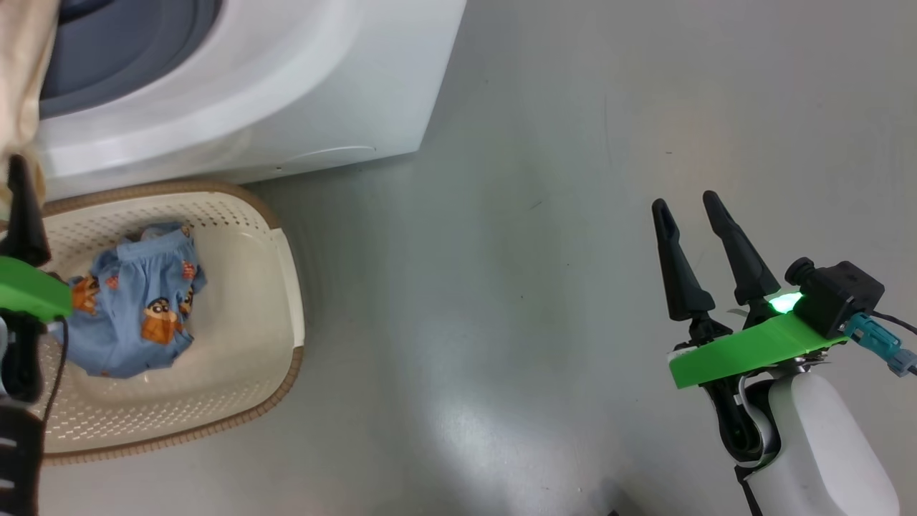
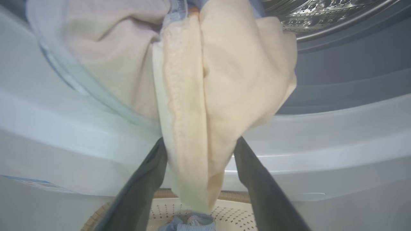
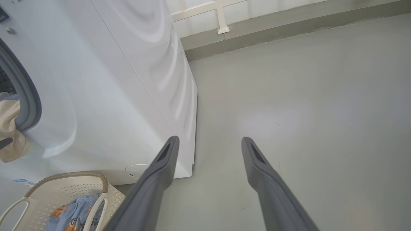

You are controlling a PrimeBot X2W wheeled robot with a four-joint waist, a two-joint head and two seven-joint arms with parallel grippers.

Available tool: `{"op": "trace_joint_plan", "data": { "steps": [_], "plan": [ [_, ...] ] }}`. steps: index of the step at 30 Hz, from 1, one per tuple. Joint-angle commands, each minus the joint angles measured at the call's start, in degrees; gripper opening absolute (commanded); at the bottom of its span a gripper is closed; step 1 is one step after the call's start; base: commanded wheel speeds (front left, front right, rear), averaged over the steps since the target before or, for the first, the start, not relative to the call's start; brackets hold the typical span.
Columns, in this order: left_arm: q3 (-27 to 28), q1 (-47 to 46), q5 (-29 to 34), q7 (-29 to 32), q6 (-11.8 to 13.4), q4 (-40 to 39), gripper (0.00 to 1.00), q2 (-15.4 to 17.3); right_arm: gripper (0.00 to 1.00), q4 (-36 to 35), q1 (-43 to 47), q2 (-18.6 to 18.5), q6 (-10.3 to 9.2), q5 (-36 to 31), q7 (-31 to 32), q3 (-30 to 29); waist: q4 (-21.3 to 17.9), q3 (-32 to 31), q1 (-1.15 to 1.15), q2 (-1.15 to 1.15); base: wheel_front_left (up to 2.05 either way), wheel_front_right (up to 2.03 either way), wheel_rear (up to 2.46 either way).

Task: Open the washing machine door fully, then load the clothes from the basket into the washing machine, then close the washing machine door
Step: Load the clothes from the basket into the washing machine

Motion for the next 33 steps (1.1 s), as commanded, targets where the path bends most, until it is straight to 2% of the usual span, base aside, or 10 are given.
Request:
{"op": "trace_joint_plan", "data": {
  "steps": [1, 5, 6, 7, 8, 15, 22, 27, 31, 33],
  "plan": [
    [1.24, -1.41, -0.65, -0.32, -0.09, 0.06, 1.0, 3.5, 1.0, -1.48, 0.22, 0.31, 0.09, -0.71, -0.43, 0.9, -0.12, 0.27, 0.0, 0.0, 0.0, 0.0, 0.0],
    [0.79, -3.43, -1.04, -0.32, -0.09, 1.28, 1.0, 3.95, 1.0, -1.58, -0.15, 0.44, 0.09, -0.82, -0.43, 0.94, -0.19, 0.67, 0.0, 0.0, 0.0, 0.0, 0.0],
    [0.83, -3.8, -1.13, -0.32, -0.09, 1.27, 0.74, 4.01, 1.0, -1.61, -0.23, 0.47, 0.09, -0.84, -0.43, 0.92, -0.19, 0.73, 0.0, 0.0, 0.0, 0.0, 0.0],
    [0.78, -4.06, -1.23, -0.32, -0.09, 1.22, 0.43, 4.03, 1.0, -1.64, -0.27, 0.51, 0.09, -0.85, -0.43, 0.89, -0.19, 0.8, 0.0, 0.0, 0.0, 0.0, 0.0],
    [0.67, -4.22, -1.32, -0.32, -0.09, 1.08, 0.02, 4.07, 1.0, -1.69, -0.3, 0.55, 0.09, -0.86, -0.43, 0.85, -0.18, 0.86, 0.0, 0.0, 0.0, 0.0, 0.0],
    [1.93, -3.52, -0.72, -0.32, -0.09, -2.26, 0.0, 4.09, 1.0, -1.79, -0.38, 1.0, 0.09, -0.94, -0.43, 0.55, -0.01, 1.12, 0.0, 0.0, 0.0, 0.0, 0.0],
    [7.58, -0.35, 1.93, -0.32, -0.09, -13.02, 0.0, 1.8, 1.0, -1.75, -0.89, 1.78, 0.09, -0.77, -0.43, 0.61, 0.26, 1.86, 0.0, 0.0, 0.0, 0.0, 0.0],
    [8.98, -0.09, 4.56, -0.32, -0.09, -19.29, 0.0, 0.78, 1.0, -1.66, -1.5, 2.18, 0.09, -0.73, -0.43, 0.82, 0.11, 2.35, 0.0, 0.0, 0.0, 0.0, 0.0],
    [6.91, -3.31, 5.27, -0.32, -0.09, -18.52, 0.0, 2.06, 1.0, -1.57, -1.85, 2.42, 0.09, -0.56, -0.43, 0.99, -0.24, 2.59, 0.0, 0.0, 0.0, 0.0, 0.0],
    [4.18, -7.88, 4.28, -0.32, -0.09, -14.8, 0.0, 2.99, 1.0, -1.43, -1.98, 2.6, 0.09, -0.43, -0.43, 1.17, -0.6, 2.65, 0.0, 0.0, 0.0, 0.0, 0.0]
  ]
}}
